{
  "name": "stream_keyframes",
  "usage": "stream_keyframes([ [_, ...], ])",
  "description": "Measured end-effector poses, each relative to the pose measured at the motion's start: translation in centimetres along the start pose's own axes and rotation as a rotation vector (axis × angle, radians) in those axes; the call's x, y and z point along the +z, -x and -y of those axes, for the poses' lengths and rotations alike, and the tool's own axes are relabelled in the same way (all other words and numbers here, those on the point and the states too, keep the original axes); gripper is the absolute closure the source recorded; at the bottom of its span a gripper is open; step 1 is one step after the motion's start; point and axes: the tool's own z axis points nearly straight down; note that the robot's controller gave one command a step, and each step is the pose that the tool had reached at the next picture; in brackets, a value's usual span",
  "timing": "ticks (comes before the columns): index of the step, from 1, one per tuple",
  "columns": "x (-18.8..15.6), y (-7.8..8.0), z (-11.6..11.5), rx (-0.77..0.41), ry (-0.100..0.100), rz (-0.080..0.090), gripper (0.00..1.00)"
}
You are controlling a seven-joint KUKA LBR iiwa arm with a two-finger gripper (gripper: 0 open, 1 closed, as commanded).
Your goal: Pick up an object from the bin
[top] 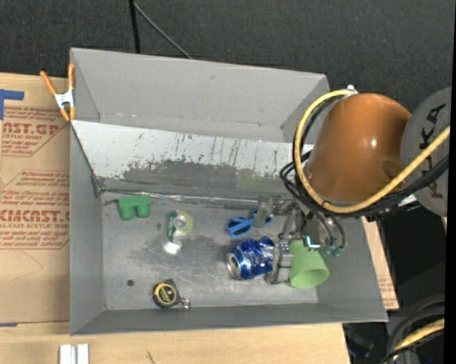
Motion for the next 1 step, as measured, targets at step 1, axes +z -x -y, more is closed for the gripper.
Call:
stream_keyframes([
  [1, 12.05, 3.24, 2.95, -0.03, -0.001, 0.001, 0.0],
])
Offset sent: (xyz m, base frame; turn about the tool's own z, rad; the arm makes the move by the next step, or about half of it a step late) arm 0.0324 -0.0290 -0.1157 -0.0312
